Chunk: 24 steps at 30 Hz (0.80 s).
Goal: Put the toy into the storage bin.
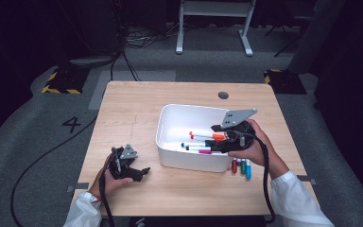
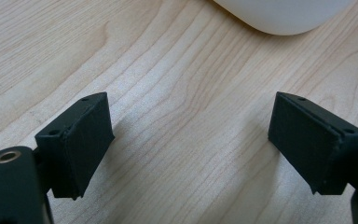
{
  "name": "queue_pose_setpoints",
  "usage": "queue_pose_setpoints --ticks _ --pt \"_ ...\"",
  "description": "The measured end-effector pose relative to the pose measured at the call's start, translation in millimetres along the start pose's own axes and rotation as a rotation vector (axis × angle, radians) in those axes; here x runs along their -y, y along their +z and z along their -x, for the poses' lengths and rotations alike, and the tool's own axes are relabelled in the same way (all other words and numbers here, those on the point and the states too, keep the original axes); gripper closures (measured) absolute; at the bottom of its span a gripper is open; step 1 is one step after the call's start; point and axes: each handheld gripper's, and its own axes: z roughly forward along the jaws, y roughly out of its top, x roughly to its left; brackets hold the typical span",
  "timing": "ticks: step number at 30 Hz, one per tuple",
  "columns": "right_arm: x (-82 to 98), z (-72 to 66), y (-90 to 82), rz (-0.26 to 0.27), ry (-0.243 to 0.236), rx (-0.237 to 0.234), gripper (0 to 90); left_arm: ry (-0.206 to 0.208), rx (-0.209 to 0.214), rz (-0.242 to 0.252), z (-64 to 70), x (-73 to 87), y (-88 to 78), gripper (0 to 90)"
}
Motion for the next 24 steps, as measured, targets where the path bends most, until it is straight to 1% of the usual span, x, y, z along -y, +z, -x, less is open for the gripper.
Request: queue_pose_setpoints --ticks 2,5,8,10,12,13,16,17,18,19,21,24 --pt "3.1 1.2 -7.5 0.016 0.003 0.028 40.9 0.0 0.0 0.0 0.0 0.0 0.0 13.8" --pt "10.0 4.2 -21.8 0.058 0.025 0.056 38.3 0.0 0.0 0.0 0.0 0.0 0.0 13.8" --pt "19.0 6.4 -37.5 0.084 0.065 0.092 37.3 0.0 0.001 0.0 0.0 0.0 0.1 13.8" --pt "25.5 8.5 -47.0 0.105 0.075 0.107 37.1 -0.001 0.0 0.0 0.1 0.0 0.0 13.8" --pt "31.8 9.7 -54.4 0.126 0.103 0.115 36.8 -0.001 0.001 0.0 0.1 0.0 0.0 13.8" --pt "35.7 10.7 -58.1 0.134 0.109 0.12 36.7 -0.001 0.001 0.0 0.0 0.0 0.0 13.8" --pt "48.3 13.4 -67.7 0.134 0.129 0.151 36.3 0.0 0.0 0.0 0.0 0.0 0.0 13.8" --pt "52.8 14.6 -70.4 0.131 0.127 0.162 36.0 -0.001 0.0 0.0 0.1 0.0 0.0 13.8" --pt "57.5 15.2 -72.3 0.131 0.138 0.174 35.9 -0.001 0.001 0.0 0.1 0.0 0.1 13.8" --pt "63.7 17.2 -74.5 0.131 0.145 0.177 35.8 0.0 0.0 0.0 0.0 0.0 0.0 13.8" --pt "72.7 19.1 -75.8 0.127 0.159 0.185 35.8 0.0 0.001 0.0 0.0 0.0 0.0 13.8" --pt "91.3 22.1 -73.5 0.099 0.185 0.205 35.7 -0.001 0.0 0.0 0.1 0.0 0.1 13.8"
